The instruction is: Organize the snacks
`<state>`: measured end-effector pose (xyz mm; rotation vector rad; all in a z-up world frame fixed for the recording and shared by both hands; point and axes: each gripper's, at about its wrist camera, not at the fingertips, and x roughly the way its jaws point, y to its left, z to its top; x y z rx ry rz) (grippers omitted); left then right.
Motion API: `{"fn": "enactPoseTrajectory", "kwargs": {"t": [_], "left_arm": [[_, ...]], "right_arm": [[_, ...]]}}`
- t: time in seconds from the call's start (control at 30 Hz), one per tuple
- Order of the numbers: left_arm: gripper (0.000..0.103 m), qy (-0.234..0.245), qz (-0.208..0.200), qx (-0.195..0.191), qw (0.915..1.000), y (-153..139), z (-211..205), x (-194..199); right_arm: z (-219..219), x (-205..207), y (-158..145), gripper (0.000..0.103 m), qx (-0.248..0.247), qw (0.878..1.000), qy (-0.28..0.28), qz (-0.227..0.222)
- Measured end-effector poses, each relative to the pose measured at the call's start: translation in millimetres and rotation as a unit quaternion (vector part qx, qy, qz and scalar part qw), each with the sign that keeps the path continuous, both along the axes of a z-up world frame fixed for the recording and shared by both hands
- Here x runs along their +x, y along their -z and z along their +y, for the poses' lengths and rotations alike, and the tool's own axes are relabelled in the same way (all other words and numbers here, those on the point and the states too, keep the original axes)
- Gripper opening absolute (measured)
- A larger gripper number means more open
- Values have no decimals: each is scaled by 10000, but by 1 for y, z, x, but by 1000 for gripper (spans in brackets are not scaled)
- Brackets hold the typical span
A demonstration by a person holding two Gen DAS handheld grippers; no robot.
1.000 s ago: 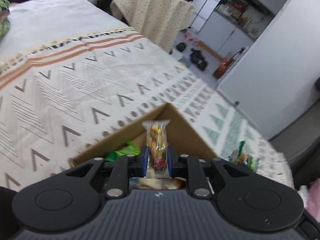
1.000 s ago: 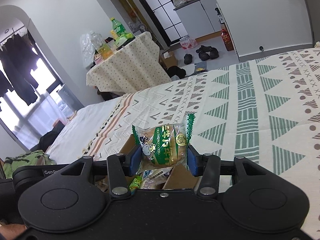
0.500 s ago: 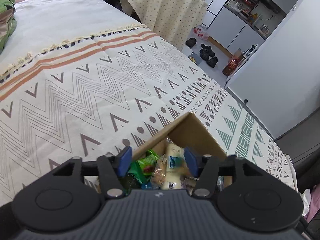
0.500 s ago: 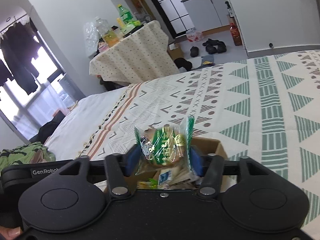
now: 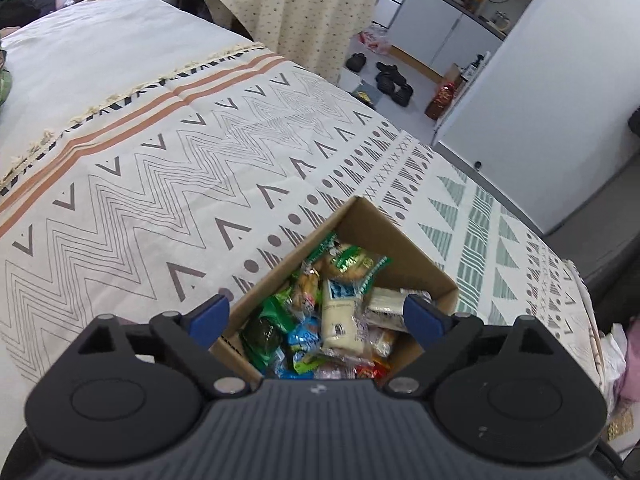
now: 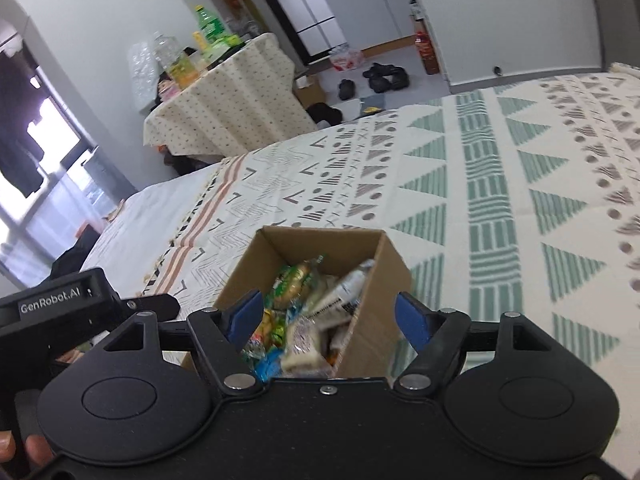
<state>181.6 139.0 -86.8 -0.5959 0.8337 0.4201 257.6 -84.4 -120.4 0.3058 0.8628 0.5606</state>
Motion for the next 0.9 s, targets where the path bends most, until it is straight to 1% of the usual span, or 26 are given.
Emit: {"fn": "enactPoseTrajectory", "kwargs": {"t": [0.13,0.2,0.27,0.47,0.6,0.8,0.9], "left_arm": [[93,120,-24,167,9998,-8,-4,-7],[94,162,-62,160,9997,-11,-5,-9],[94,215,-106,153,9996,-14,-8,-12],[100,574,-197,261,9978,-27,-20,-26],[103,806,-188,305,9961,-32,-28,-32],[103,1244,-285,490,9906,-41,-42,-44],[103,1372,-364,597,9881,-47,-47,-54]], "right_arm": [[-14,-13,-9,73,-80,9996,250,-81],[-21,-19,-17,79,-63,9992,357,-150],[-26,-26,-24,83,-76,9987,436,-247],[-39,-44,-35,90,-199,9971,609,-404],[-52,-59,-44,102,-292,9944,882,-504],[-67,-82,-50,103,-411,9918,1105,-485],[-74,-94,-54,103,-481,9902,1203,-528]]}}
